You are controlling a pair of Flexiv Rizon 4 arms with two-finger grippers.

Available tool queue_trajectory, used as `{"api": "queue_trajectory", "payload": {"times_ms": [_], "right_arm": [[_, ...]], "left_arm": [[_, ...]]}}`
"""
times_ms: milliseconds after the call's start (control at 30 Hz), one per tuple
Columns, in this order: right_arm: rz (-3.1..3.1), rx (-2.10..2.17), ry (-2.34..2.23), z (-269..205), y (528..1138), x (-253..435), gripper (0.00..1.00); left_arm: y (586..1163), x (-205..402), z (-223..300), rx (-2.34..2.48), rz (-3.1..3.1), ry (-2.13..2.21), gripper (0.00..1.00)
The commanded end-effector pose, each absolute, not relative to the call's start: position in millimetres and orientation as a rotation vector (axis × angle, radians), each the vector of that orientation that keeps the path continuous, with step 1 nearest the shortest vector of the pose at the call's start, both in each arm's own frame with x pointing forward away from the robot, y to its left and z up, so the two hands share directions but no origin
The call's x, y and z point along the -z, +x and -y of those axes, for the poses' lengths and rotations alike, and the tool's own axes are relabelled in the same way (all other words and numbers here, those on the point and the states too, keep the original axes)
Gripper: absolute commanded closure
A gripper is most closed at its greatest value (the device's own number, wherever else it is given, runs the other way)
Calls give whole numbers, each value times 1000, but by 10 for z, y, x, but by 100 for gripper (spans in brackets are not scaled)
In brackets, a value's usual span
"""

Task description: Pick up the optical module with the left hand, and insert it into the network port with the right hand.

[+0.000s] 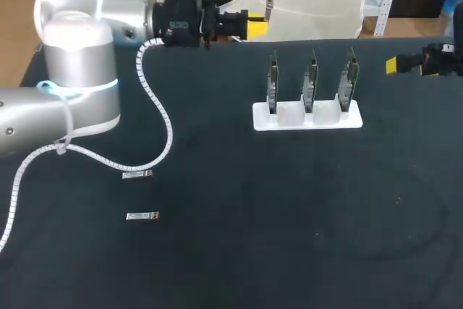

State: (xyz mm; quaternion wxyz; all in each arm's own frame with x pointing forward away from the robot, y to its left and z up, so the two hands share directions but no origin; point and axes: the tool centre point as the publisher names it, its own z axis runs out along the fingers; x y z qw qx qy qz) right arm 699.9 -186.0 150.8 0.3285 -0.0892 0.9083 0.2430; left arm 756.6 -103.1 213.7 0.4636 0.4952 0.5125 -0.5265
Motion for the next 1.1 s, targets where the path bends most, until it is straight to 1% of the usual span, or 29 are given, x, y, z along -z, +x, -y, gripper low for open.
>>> {"api": "queue_trajectory", "payload": {"times_ms": [33, 800, 1100], "right_arm": [[-2378, -632, -230, 1851, 6993, -1511, 0], [-2378, -632, -230, 1851, 6993, -1511, 0], [-2378, -632, -230, 1851, 6993, -1511, 0]], "left_arm": [[7565, -2080, 1118, 1259, -1249, 1198, 100], [7628, -1738, 1262, 1124, -1239, 1276, 100], [7606, -1649, 1204, 1130, -1259, 1300, 100]]}}
